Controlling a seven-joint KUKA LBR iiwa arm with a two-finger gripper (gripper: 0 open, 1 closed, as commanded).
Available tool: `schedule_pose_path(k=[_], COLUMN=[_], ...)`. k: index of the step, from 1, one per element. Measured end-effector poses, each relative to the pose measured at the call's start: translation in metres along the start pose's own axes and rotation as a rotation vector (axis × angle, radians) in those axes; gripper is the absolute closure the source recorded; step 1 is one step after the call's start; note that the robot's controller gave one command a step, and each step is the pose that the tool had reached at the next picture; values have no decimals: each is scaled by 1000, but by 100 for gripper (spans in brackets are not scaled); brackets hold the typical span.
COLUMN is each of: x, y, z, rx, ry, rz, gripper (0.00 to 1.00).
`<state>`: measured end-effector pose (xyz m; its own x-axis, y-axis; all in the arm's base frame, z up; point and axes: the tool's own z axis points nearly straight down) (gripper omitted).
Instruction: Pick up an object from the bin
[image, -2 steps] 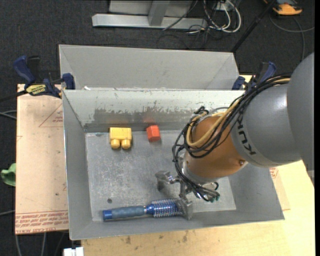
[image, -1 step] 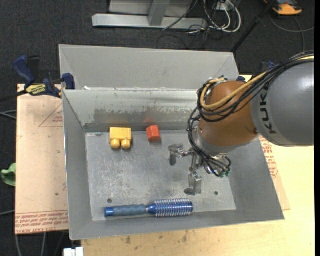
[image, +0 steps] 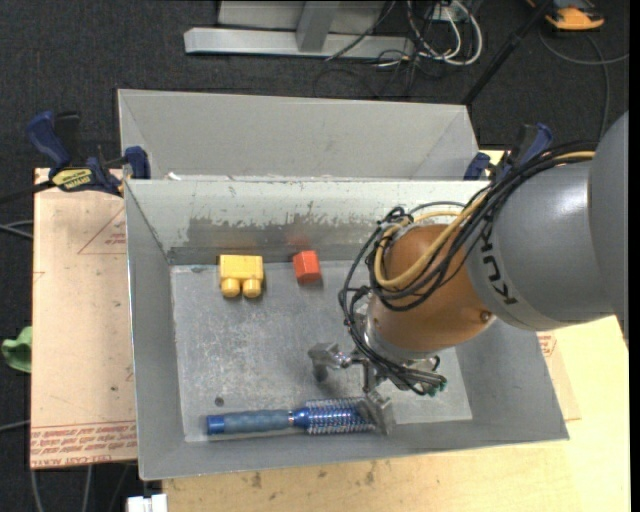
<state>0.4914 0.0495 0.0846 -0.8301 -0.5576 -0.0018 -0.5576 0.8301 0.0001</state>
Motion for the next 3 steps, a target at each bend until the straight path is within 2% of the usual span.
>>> schedule_pose_path(k=[1, 2, 3], x=[16, 47, 12], y=[-119, -56, -5], z=[-24, 9, 12], rx=[7, 6, 8], ry=[-3, -11, -17], rz=[90, 51, -54], gripper=[0, 0, 0])
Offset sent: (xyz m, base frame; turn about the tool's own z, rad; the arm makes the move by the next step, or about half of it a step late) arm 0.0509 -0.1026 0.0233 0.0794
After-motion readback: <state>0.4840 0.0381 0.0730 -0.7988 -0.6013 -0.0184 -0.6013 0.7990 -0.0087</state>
